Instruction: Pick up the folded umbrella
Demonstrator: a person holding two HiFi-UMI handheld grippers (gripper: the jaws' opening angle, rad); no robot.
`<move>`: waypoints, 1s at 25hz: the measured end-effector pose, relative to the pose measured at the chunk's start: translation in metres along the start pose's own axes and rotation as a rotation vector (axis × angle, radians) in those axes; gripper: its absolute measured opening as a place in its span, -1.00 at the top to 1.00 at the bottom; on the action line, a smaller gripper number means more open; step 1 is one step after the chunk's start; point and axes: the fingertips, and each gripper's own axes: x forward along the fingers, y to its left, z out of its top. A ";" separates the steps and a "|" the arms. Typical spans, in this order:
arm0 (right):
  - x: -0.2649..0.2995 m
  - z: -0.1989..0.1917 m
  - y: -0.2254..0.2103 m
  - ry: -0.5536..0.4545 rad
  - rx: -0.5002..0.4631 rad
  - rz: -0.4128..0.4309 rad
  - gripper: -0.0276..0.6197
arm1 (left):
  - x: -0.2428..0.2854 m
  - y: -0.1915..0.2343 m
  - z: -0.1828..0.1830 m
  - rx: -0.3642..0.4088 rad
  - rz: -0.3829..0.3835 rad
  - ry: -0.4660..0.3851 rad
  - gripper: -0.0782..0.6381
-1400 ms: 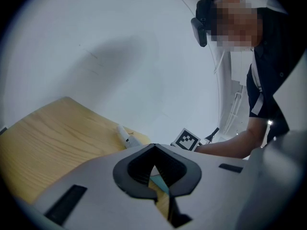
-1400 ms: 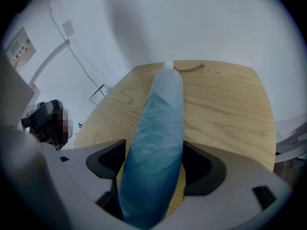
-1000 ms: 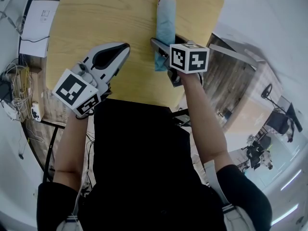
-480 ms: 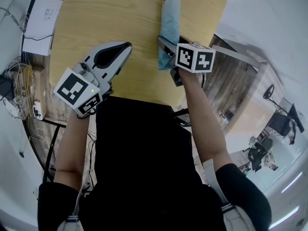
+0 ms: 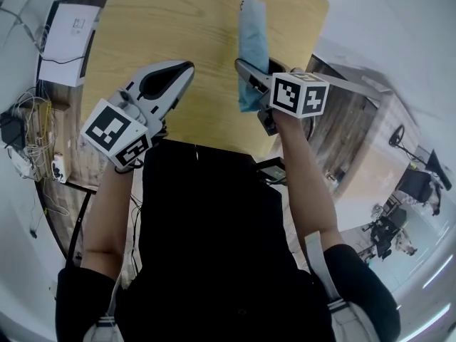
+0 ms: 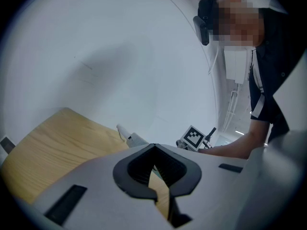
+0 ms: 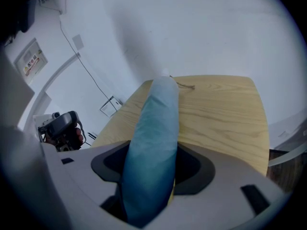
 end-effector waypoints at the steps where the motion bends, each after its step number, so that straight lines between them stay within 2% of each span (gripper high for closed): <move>1: -0.006 0.005 0.005 -0.019 -0.008 0.005 0.06 | -0.001 -0.003 0.004 0.007 -0.005 -0.005 0.75; 7: -0.054 0.041 0.049 -0.173 -0.016 0.062 0.06 | -0.019 -0.019 0.026 0.062 -0.049 -0.014 0.75; 15: -0.155 0.085 0.119 -0.409 -0.112 0.118 0.06 | -0.037 -0.047 0.064 0.133 -0.120 -0.053 0.75; 25: -0.261 0.091 0.188 -0.676 -0.321 0.146 0.06 | -0.061 -0.088 0.119 0.226 -0.194 -0.120 0.75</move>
